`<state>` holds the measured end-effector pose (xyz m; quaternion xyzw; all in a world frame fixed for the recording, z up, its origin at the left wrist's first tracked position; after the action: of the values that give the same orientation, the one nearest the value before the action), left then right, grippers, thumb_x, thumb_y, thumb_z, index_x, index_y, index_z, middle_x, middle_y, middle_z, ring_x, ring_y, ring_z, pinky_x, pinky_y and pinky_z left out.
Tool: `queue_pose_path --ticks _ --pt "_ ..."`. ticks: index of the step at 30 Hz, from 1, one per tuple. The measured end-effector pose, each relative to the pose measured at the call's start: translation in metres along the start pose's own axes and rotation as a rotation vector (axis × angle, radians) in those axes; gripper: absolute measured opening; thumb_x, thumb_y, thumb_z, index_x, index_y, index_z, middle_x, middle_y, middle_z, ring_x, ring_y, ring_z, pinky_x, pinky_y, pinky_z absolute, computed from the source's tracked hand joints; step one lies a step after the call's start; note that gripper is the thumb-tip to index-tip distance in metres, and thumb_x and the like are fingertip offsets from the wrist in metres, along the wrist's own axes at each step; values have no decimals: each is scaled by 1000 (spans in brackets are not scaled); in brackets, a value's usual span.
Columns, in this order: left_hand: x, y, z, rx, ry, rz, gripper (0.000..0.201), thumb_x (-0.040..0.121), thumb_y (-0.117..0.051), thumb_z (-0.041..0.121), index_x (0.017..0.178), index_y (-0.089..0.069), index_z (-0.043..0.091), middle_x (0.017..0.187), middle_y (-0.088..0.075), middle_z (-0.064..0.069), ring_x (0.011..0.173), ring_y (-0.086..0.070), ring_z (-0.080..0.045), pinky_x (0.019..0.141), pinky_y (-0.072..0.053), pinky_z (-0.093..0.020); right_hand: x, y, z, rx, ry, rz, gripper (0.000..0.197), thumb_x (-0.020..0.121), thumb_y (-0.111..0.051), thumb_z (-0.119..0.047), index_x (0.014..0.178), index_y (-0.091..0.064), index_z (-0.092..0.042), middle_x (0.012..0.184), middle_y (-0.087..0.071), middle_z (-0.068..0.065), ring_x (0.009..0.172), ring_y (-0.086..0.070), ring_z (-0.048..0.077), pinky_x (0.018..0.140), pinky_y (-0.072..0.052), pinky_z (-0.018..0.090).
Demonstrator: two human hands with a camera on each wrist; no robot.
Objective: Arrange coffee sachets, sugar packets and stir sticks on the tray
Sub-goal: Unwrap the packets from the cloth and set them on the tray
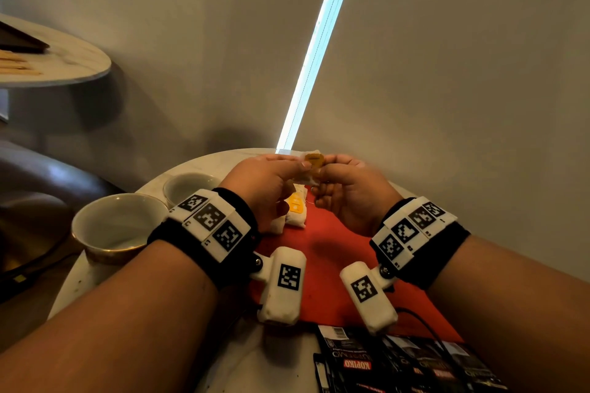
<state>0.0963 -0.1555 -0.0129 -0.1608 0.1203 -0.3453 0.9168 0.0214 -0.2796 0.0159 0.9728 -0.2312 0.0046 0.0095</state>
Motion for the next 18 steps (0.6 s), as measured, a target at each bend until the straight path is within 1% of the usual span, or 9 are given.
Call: queue_pose_path --ticks 2,3,4,6,8,11,14,15,18 --pt "1 1 0 2 7 12 23 87 -74 24 105 -73 10 94 -55 -10 66 -42 -12 53 -36 -26 -1 0 -2 -35 -5 -25 18 92 -59 -5 109 -64 -6 89 -69 13 65 -63 17 50 -48 25" --pt "1 2 0 1 15 19 19 87 -74 23 102 -73 11 93 -54 -8 68 -42 -12 54 -36 -26 -2 0 -3 -35 -2 -28 19 93 -59 -6 111 -64 -6 91 -71 12 69 -66 18 49 -49 24" --pt "0 1 0 5 25 19 16 88 -74 23 101 -72 13 93 -54 -7 70 -43 -13 56 -37 -27 -2 1 -4 -27 3 -27 16 93 -59 -6 108 -65 -6 90 -71 10 71 -68 18 48 -50 24" --pt "-1 0 -1 27 41 16 21 88 -73 24 105 -71 13 93 -56 -5 74 -45 -13 60 -38 -27 -2 2 -5 -40 15 -24 7 92 -62 -4 97 -64 -7 82 -72 8 69 -68 18 49 -50 24" --pt "0 0 0 17 46 22 23 90 -72 26 108 -69 11 89 -55 -4 68 -44 -12 59 -36 -27 0 4 -4 -67 21 0 6 91 -62 -2 91 -62 -7 77 -71 8 65 -66 18 49 -49 23" --pt "5 2 5 -93 66 105 12 95 -60 21 104 -66 17 77 -57 2 57 -47 -10 56 -37 -28 7 10 1 -65 1 84 14 91 -61 4 87 -59 -10 80 -70 11 64 -66 20 47 -47 24" --pt "8 7 10 -267 65 175 20 91 -51 23 106 -61 13 50 -54 8 43 -47 -9 56 -36 -29 15 16 9 -204 -41 131 18 89 -62 6 89 -60 -11 84 -69 13 61 -64 19 49 -44 27" --pt "8 8 12 -290 51 185 22 91 -49 23 106 -60 12 50 -54 8 43 -47 -9 57 -36 -30 16 18 11 -265 -68 132 18 88 -61 7 90 -61 -11 86 -69 15 61 -63 20 50 -44 28" --pt "7 9 13 -280 6 206 23 92 -46 24 104 -62 12 69 -57 3 62 -52 -14 64 -40 -34 15 19 19 -405 -231 71 15 89 -61 6 97 -62 -6 91 -63 22 63 -58 23 51 -46 29"
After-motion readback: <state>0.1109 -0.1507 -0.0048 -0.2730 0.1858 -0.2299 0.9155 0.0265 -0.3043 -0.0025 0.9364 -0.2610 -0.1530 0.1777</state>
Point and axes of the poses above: each hand's wrist, its own x-axis towards the middle knuckle, its own y-axis out of the back of the hand, z = x × y, the point moved 2 cm from there along x, towards the middle knuckle
